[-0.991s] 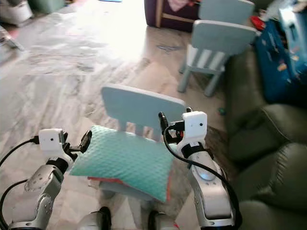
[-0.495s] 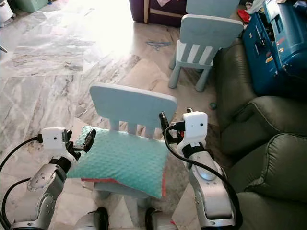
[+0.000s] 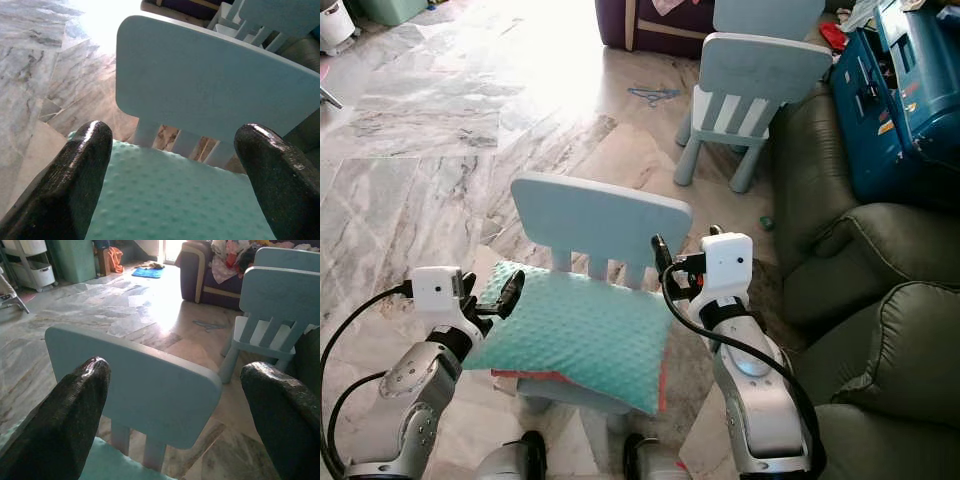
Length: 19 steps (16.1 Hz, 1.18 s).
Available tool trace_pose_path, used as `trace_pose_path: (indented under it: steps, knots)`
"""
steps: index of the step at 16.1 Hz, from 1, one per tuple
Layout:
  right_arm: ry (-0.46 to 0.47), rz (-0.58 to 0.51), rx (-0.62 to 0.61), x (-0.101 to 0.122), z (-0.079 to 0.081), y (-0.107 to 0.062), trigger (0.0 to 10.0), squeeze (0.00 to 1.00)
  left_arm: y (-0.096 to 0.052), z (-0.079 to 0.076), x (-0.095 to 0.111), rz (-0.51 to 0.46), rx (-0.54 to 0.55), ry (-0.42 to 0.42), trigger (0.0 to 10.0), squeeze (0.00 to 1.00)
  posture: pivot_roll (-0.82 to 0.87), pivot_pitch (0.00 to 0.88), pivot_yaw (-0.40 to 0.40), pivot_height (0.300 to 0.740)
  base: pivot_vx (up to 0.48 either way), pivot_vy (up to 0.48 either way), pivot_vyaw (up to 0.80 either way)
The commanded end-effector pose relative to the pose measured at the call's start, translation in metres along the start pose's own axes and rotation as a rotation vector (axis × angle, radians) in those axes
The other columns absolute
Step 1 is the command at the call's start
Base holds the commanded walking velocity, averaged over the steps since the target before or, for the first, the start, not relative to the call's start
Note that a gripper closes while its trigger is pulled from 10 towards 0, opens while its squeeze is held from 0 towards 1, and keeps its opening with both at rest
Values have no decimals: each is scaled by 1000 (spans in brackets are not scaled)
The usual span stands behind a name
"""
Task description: Move the pillow to the sofa
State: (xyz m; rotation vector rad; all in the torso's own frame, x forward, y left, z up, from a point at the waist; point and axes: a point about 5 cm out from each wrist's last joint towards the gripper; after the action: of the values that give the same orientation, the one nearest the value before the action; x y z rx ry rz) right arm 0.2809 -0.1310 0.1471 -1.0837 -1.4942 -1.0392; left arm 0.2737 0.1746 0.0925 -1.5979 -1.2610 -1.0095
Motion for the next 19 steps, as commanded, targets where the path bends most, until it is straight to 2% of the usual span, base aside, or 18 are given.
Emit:
trace_pose_path:
  steps: [1, 19]
  knots:
    - [0, 0, 0, 1, -1, -2, 10000, 0, -3, -1, -3, 15, -3, 1, 10000, 0, -29, 239, -61, 740, 0, 0, 0]
    - [3, 9, 8, -1, 1, -2, 10000, 0, -4, -6, -4, 29, -42, -15, 10000, 0, -25, 237, -59, 740, 0, 0, 0]
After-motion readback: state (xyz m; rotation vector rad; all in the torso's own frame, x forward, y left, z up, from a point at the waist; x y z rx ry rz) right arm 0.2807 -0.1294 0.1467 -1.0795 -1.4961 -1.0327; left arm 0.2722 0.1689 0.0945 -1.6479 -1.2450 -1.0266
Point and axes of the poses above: a point about 5 cm out from each wrist's last joint towards the gripper, its own y axis pointing out of the wrist towards the gripper, its own x axis along the axis of the wrist's last joint, z = x × y, and after that the axes turned 8 degrees about -y, right-handed
